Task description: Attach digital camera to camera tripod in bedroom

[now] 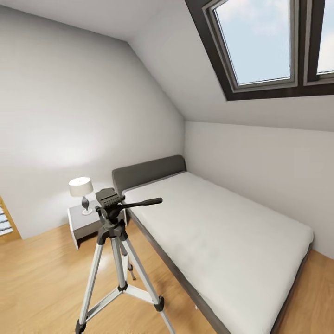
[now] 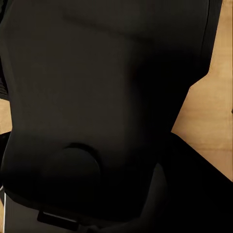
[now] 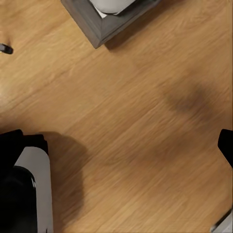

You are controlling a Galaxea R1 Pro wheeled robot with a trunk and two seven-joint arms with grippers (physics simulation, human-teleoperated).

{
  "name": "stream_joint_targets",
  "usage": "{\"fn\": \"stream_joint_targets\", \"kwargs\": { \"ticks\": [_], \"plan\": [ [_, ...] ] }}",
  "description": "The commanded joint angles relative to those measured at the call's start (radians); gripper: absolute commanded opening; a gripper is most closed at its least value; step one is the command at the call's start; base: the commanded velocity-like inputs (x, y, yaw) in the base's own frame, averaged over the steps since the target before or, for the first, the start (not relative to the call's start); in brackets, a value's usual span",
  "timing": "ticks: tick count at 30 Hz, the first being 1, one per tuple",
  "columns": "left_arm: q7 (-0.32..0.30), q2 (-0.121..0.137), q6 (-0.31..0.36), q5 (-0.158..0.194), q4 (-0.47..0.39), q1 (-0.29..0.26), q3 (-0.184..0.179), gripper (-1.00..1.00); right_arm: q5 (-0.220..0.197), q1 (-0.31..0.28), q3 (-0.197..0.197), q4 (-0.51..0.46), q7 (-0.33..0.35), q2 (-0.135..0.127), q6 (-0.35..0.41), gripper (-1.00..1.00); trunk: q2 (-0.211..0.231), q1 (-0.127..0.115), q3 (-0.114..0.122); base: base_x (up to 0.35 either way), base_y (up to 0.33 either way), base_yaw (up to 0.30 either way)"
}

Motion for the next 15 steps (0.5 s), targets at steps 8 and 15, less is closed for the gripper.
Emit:
{"fn": "stream_joint_targets", "kwargs": {
  "ticks": [8,15],
  "plan": [
    [0.003,-0.002,-0.002,-0.006,0.000,0.000,0.007,-1.00,0.005,-0.001,0.001,0.003,-0.003,0.000,-0.007,1.00,-0.001,0.000,0.000,0.000,0.000,0.274],
    [0.003,-0.002,-0.001,-0.006,0.000,-0.001,0.007,-1.00,0.004,-0.001,0.002,0.003,-0.003,0.000,-0.007,1.00,-0.001,0.000,0.000,0.000,0.000,0.274]
  ]
}}
